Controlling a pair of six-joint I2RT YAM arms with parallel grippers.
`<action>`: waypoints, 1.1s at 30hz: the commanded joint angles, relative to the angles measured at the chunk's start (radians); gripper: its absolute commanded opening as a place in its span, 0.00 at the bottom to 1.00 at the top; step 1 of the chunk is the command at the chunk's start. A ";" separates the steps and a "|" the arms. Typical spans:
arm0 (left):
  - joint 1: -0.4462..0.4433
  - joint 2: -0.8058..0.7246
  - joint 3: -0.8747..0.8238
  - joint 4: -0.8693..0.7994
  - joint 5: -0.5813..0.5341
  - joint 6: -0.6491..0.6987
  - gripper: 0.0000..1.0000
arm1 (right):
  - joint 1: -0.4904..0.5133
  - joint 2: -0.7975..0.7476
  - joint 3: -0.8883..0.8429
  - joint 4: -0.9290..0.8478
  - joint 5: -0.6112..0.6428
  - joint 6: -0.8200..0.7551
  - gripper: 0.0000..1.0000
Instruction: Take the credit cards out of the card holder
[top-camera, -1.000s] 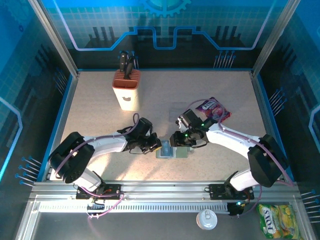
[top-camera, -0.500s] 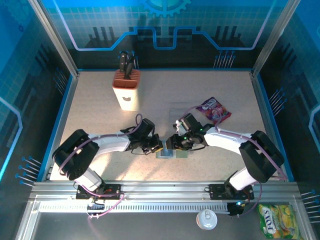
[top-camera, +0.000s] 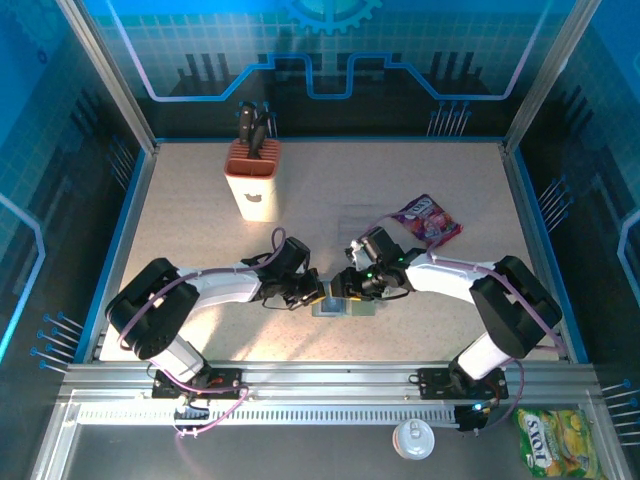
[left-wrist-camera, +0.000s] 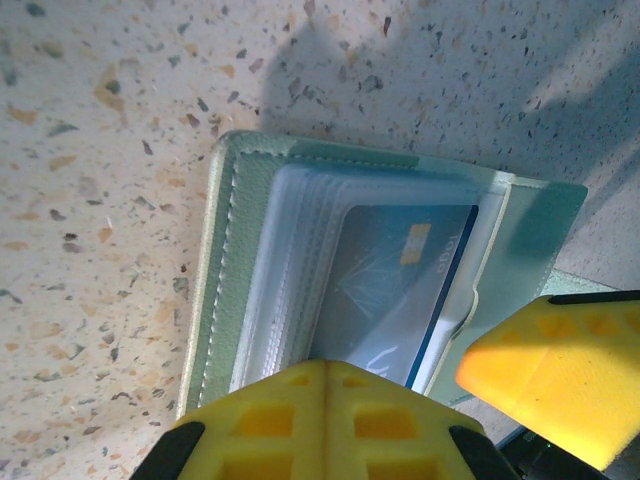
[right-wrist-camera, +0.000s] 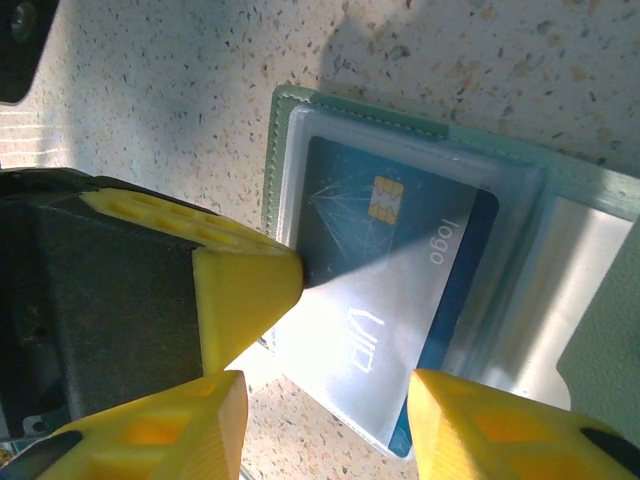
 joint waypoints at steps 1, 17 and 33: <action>-0.006 0.011 0.009 -0.043 -0.020 0.014 0.05 | -0.010 0.024 0.007 0.008 -0.014 0.002 0.47; -0.007 0.010 -0.001 -0.035 -0.020 0.011 0.05 | -0.012 0.071 0.004 0.055 -0.037 0.021 0.42; -0.007 0.015 -0.002 -0.037 -0.020 0.010 0.05 | -0.013 0.062 0.025 -0.065 0.060 -0.022 0.42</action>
